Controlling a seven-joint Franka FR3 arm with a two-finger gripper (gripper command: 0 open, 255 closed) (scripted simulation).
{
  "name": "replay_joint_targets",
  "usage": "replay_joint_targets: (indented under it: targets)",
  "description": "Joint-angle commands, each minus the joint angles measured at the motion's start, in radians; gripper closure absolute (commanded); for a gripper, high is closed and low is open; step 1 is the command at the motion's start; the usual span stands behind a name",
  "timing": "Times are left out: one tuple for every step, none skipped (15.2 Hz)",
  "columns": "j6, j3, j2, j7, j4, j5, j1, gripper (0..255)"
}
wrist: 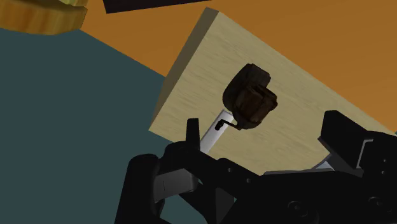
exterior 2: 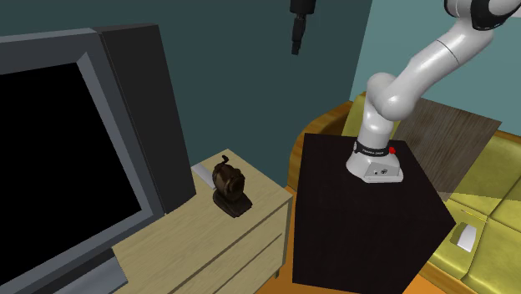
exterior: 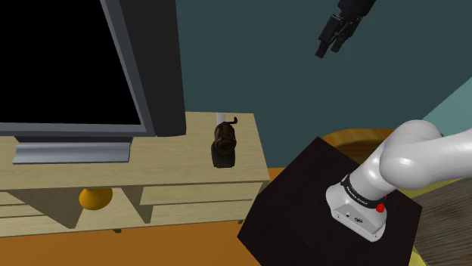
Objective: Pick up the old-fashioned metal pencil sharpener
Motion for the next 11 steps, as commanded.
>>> replay_joint_targets:
  targets:
    - [0.0,0.0,0.0,0.0,0.0,0.0,0.0,0]
    - [0.03,0.014,0.012,0.029,-0.02,0.006,-0.003,0]
    - [0.061,0.028,0.026,0.057,-0.039,0.011,-0.007,0]
    - [0.092,0.042,0.041,0.086,-0.056,0.017,-0.01,0]
    - [0.123,0.056,0.058,0.114,-0.071,0.022,-0.013,0]
    - [0.154,0.069,0.076,0.142,-0.085,0.026,-0.016,0]
    - [0.185,0.083,0.097,0.171,-0.098,0.031,-0.019,0]
    - [0.216,0.097,0.118,0.199,-0.109,0.034,-0.023,0]
    - [0.246,0.11,0.142,0.227,-0.118,0.038,-0.026,0]
    - [0.277,0.123,0.167,0.256,-0.126,0.04,-0.029,0]
    - [0.308,0.136,0.193,0.284,-0.132,0.042,-0.033,0]
